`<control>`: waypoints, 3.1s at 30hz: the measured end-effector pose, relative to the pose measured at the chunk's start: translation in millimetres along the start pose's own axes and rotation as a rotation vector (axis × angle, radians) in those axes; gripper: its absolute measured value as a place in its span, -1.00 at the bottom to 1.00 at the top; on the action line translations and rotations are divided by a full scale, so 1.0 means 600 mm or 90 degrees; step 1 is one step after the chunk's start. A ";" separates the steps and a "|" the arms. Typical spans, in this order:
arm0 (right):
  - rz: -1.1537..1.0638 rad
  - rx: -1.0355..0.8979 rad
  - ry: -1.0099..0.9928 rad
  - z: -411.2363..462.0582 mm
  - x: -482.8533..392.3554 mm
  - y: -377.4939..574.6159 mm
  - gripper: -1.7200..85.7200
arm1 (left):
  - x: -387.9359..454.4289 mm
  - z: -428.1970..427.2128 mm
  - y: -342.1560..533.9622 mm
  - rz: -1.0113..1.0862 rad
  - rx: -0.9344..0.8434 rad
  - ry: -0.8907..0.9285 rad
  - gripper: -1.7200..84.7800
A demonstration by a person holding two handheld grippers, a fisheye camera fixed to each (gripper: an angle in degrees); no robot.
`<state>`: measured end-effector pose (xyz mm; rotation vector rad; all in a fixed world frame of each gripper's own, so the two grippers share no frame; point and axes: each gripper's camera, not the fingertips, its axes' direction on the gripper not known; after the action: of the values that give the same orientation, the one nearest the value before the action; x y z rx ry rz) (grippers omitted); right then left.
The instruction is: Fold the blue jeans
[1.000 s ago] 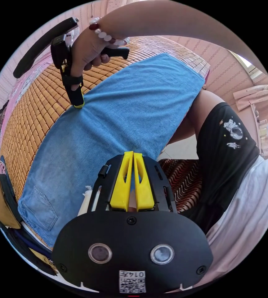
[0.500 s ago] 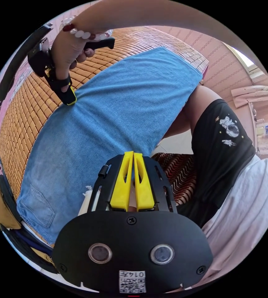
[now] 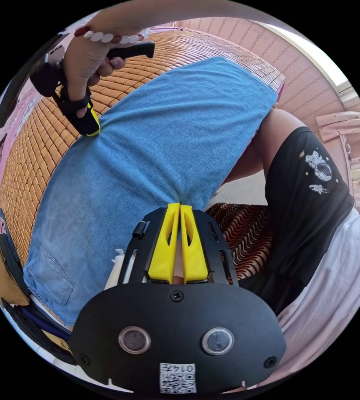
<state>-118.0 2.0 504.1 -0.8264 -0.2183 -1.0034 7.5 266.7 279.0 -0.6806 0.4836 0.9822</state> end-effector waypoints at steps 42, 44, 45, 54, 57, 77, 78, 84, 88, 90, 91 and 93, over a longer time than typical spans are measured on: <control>0.980 0.460 -0.254 0.338 0.047 1.429 -0.90 | -0.383 -0.135 0.314 -0.545 0.078 -0.076 -0.98; 0.966 0.523 -0.274 0.326 0.047 1.450 -0.91 | -0.409 -0.130 0.334 -0.581 0.066 -0.093 -0.98; 0.964 0.570 -0.283 0.316 0.048 1.466 -0.91 | -0.415 -0.126 0.339 -0.590 0.061 -0.095 -0.98; 0.919 0.899 -0.259 0.218 0.068 1.560 -0.93 | -0.385 -0.083 0.293 -0.466 0.054 -0.016 -0.98; 0.896 0.953 -0.204 0.153 0.070 1.588 -0.93 | -0.337 -0.064 0.244 -0.406 0.067 0.028 -0.98; 0.044 0.435 -0.417 -0.009 -0.219 0.617 -0.83 | -0.282 -0.168 0.419 -0.473 0.232 0.059 -0.98; 0.052 0.379 -0.411 0.031 -0.241 0.577 -0.81 | -0.284 -0.168 0.432 -0.486 0.229 0.059 -0.98; 0.103 0.373 -0.411 0.032 -0.238 0.508 -0.80 | -0.280 -0.160 0.457 -0.505 0.264 0.097 -0.94; 0.121 0.370 -0.340 -0.012 -0.215 0.436 -0.80 | -0.267 -0.143 0.396 -0.458 0.245 0.072 -0.82; 0.120 0.375 -0.309 -0.030 -0.213 0.401 -0.80 | -0.259 -0.139 0.371 -0.444 0.250 0.048 -0.80; 0.116 0.374 -0.293 -0.038 -0.214 0.376 -0.80 | -0.255 -0.131 0.355 -0.440 0.238 0.030 -0.79; 0.110 0.358 -0.286 -0.043 -0.216 0.338 -0.80 | -0.253 -0.112 0.330 -0.431 0.199 0.029 -0.77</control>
<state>-28.5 123.9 315.4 -0.5285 -0.7636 -0.5371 -243.1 204.8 271.3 -0.5262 0.3937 0.2454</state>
